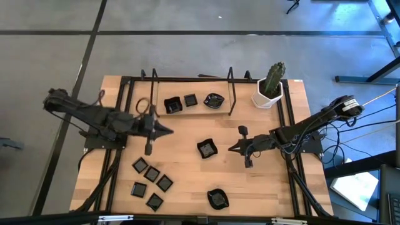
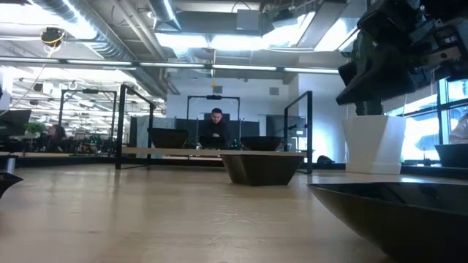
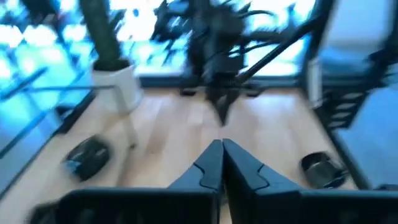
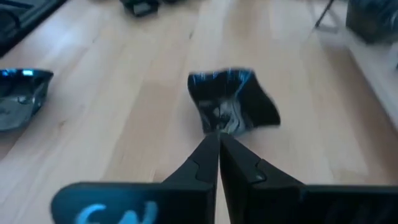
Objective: Pick & Place Mini shaped plates
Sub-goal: Stack the square plate on top of the square plate on the shelf
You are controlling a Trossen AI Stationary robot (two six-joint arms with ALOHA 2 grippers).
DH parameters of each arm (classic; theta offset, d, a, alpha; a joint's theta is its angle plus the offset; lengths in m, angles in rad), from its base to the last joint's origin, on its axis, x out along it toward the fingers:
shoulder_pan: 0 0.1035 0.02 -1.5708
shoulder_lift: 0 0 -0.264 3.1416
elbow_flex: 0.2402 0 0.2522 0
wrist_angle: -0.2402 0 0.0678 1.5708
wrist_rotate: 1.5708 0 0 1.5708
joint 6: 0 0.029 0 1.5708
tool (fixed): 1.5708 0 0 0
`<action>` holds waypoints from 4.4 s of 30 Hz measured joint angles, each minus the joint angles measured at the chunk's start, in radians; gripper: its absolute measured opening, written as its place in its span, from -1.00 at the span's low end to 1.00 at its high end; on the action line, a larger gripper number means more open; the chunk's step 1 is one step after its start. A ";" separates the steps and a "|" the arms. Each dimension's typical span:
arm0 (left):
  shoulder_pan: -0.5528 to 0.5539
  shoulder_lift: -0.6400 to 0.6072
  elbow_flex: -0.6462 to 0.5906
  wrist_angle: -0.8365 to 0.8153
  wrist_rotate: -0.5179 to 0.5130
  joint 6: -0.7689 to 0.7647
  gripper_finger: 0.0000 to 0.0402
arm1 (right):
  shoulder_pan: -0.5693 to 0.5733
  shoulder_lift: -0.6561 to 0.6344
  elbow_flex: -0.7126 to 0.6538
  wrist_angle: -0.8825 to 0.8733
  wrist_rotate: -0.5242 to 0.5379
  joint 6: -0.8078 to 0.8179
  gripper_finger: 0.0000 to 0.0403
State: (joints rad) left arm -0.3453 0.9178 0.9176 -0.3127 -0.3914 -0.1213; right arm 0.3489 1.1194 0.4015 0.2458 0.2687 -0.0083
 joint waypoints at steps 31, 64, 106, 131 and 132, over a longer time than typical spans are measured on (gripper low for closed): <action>0.022 -0.376 -0.703 0.568 0.289 0.509 -0.99 | -0.015 0.074 0.388 -0.191 0.133 -0.262 -0.98; 0.040 -0.443 -0.701 0.690 -0.153 0.342 -0.98 | -0.112 0.879 1.145 -0.515 -0.297 -0.250 -0.93; 0.040 -0.621 -0.701 0.448 -0.142 0.210 -0.99 | -0.012 1.270 1.553 -0.396 -0.378 -0.334 -0.41; 0.040 -0.621 -0.701 0.443 -0.143 0.211 -0.95 | -0.015 1.340 1.553 -0.382 -0.375 -0.370 -0.41; 0.040 -0.621 -0.701 0.443 -0.143 0.211 -0.95 | -0.016 1.340 1.553 -0.382 -0.371 -0.369 -0.41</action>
State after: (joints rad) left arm -0.3058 0.2966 0.2165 0.1302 -0.5342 0.0895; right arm 0.3330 2.4596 1.9541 -0.1364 -0.1027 -0.3775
